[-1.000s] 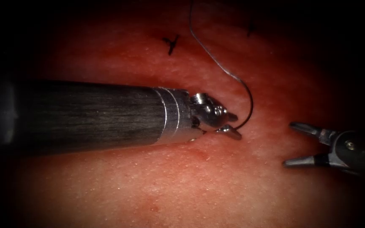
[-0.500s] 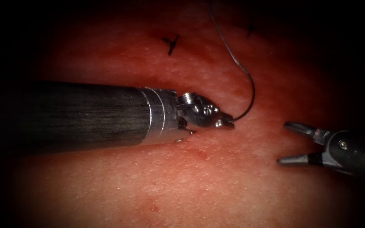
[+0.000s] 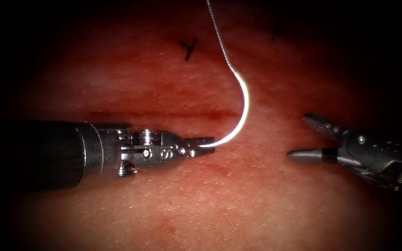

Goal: Wound Closure

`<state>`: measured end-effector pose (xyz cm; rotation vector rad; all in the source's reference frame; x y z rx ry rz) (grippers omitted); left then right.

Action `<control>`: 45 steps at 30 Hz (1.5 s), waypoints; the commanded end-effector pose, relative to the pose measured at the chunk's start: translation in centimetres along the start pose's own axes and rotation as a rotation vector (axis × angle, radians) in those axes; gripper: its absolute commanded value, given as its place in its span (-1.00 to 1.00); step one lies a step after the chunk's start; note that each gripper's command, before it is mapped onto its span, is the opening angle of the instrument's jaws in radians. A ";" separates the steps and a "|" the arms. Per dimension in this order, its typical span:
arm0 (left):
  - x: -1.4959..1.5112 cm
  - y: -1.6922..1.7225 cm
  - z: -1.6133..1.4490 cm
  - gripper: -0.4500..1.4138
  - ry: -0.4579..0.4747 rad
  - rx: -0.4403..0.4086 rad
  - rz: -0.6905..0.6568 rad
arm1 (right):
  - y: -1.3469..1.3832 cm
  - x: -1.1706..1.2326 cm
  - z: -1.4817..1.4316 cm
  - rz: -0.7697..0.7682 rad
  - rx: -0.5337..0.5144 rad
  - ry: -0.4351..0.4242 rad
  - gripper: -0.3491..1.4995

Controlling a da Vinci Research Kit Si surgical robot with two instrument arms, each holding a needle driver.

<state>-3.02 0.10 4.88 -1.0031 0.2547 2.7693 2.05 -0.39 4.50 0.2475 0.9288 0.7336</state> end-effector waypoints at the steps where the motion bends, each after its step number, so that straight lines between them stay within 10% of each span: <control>1: 0.04 -0.05 0.05 -1.00 0.011 0.011 0.030 | 0.03 0.07 0.18 0.019 0.034 0.033 0.65; 12: -0.03 -0.05 -0.20 -1.00 -0.027 0.164 0.241 | 0.09 0.45 0.63 0.136 0.190 0.097 0.68; 17: -0.08 -0.06 -0.27 -1.00 -0.029 0.205 0.284 | 0.07 0.54 0.74 0.138 0.253 0.118 0.30; 38: 0.12 -0.07 -0.57 -1.00 0.009 0.341 0.375 | 0.07 0.65 1.06 0.152 0.220 0.119 0.34; 40: 0.12 -0.07 -0.58 -1.00 0.008 0.343 0.379 | 0.04 0.66 1.10 0.147 0.217 0.121 0.01; 42: 0.12 -0.07 -0.57 -1.00 0.005 0.344 0.385 | 0.01 0.67 1.11 0.118 0.211 0.125 -0.94; 45: 0.10 -0.06 -0.57 -1.00 0.003 0.345 0.392 | -0.01 0.70 1.12 0.094 0.197 0.144 -1.00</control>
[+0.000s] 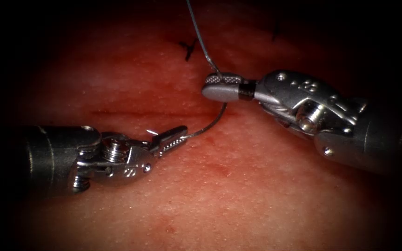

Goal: Wound Closure

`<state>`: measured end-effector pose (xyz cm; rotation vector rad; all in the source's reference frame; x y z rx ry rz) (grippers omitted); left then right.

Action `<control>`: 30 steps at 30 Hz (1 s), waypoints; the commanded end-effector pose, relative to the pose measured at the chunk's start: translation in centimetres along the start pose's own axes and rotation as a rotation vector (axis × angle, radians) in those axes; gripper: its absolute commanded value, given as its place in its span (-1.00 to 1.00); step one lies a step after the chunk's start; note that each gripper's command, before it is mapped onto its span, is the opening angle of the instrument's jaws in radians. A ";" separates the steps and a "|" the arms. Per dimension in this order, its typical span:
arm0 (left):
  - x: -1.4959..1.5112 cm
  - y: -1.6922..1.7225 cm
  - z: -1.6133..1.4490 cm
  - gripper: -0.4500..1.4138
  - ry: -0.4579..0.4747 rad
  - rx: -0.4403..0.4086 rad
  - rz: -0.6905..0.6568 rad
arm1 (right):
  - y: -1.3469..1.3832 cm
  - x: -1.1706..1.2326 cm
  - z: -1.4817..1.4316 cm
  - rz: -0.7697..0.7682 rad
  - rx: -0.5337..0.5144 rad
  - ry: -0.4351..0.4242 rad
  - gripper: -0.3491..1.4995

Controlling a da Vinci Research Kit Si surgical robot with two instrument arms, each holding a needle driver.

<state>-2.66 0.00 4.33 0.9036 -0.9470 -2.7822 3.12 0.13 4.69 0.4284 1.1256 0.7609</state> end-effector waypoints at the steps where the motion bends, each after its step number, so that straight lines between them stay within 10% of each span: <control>1: 0.03 0.01 0.10 -1.00 0.003 0.000 0.001 | 0.02 0.07 0.10 -0.021 -0.010 0.024 -1.00; 4: 0.02 0.05 0.10 -0.95 0.000 -0.011 0.002 | 0.03 0.11 0.09 -0.052 -0.024 0.062 -1.00; 9: 0.05 0.10 0.08 0.21 0.056 -0.111 -0.212 | 0.02 0.12 0.09 -0.140 -0.035 0.067 -1.00; 12: 0.09 0.07 0.05 0.57 0.088 -0.214 -0.338 | 0.02 0.11 0.09 -0.188 -0.037 0.061 -1.00; 30: 0.14 -0.55 0.09 0.32 0.147 -0.468 -0.671 | -0.12 0.09 0.04 -0.298 0.043 0.037 -1.00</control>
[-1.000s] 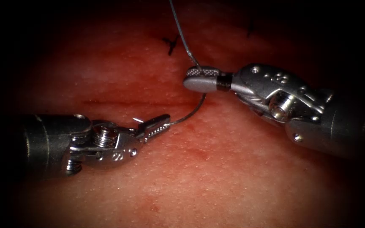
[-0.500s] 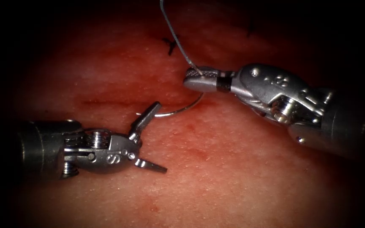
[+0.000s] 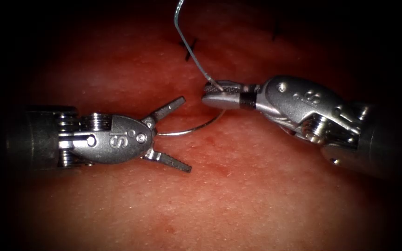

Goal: Wound Closure

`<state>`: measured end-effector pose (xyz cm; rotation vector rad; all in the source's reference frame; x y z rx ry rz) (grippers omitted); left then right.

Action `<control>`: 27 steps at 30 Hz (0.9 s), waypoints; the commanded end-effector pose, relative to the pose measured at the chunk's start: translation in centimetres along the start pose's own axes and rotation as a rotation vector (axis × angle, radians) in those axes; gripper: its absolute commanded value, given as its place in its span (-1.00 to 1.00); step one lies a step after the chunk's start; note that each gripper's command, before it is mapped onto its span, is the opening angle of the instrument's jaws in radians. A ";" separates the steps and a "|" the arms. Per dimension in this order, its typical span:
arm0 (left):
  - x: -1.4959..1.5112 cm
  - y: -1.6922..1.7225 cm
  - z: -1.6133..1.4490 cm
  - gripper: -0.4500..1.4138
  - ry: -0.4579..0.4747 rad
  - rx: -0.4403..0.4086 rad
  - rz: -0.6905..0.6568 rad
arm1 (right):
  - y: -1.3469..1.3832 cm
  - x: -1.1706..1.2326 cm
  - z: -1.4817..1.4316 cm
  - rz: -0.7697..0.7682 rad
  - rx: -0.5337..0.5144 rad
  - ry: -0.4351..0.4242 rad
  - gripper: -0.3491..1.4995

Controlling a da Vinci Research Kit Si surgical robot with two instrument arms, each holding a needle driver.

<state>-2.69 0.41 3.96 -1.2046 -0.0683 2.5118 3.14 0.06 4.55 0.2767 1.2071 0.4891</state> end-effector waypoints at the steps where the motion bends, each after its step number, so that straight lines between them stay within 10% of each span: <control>1: 0.04 -0.04 0.08 0.32 -0.001 -0.005 -0.019 | 0.04 0.03 0.08 -0.010 0.002 0.000 -1.00; 18: -0.01 -0.40 0.35 0.32 -0.223 -0.285 -0.271 | -0.05 0.07 0.07 -0.326 0.087 0.051 -1.00; 27: -0.10 -0.55 0.40 0.33 -0.179 -0.471 -0.385 | -0.20 0.09 0.16 -0.480 0.142 0.060 -1.00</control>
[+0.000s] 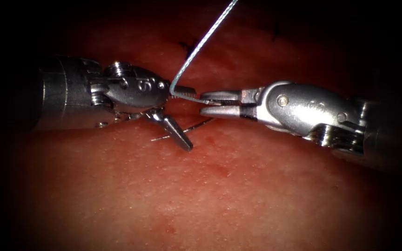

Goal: Wound Closure

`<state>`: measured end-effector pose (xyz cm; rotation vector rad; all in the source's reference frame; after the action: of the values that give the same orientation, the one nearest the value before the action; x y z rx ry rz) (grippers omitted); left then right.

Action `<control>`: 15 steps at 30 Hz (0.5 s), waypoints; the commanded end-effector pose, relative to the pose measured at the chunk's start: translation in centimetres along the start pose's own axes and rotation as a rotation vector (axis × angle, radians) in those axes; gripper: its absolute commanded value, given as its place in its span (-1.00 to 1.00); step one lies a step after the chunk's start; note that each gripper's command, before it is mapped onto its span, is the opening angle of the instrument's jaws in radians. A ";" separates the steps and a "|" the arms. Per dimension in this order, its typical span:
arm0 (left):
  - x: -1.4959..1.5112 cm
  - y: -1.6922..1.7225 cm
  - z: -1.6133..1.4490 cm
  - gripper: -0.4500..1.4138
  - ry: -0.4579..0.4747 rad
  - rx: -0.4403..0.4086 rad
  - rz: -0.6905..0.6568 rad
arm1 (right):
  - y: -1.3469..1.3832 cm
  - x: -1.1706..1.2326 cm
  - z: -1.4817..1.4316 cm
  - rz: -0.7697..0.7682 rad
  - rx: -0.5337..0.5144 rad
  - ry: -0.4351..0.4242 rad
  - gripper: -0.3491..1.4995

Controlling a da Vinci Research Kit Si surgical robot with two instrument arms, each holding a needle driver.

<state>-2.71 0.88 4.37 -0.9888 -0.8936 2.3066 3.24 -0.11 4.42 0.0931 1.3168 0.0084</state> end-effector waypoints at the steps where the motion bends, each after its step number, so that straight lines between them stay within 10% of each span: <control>1: 0.07 -0.05 0.04 0.33 0.004 -0.014 -0.003 | 0.04 0.01 0.13 -0.022 0.003 -0.002 -1.00; 15: -0.03 -0.27 0.11 0.05 -0.030 -0.004 -0.030 | 0.00 0.07 0.15 -0.096 0.011 0.005 -1.00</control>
<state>-2.66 0.94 4.63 -0.9251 -0.9300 2.3054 3.33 -0.18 4.37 0.0400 1.3227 -0.0802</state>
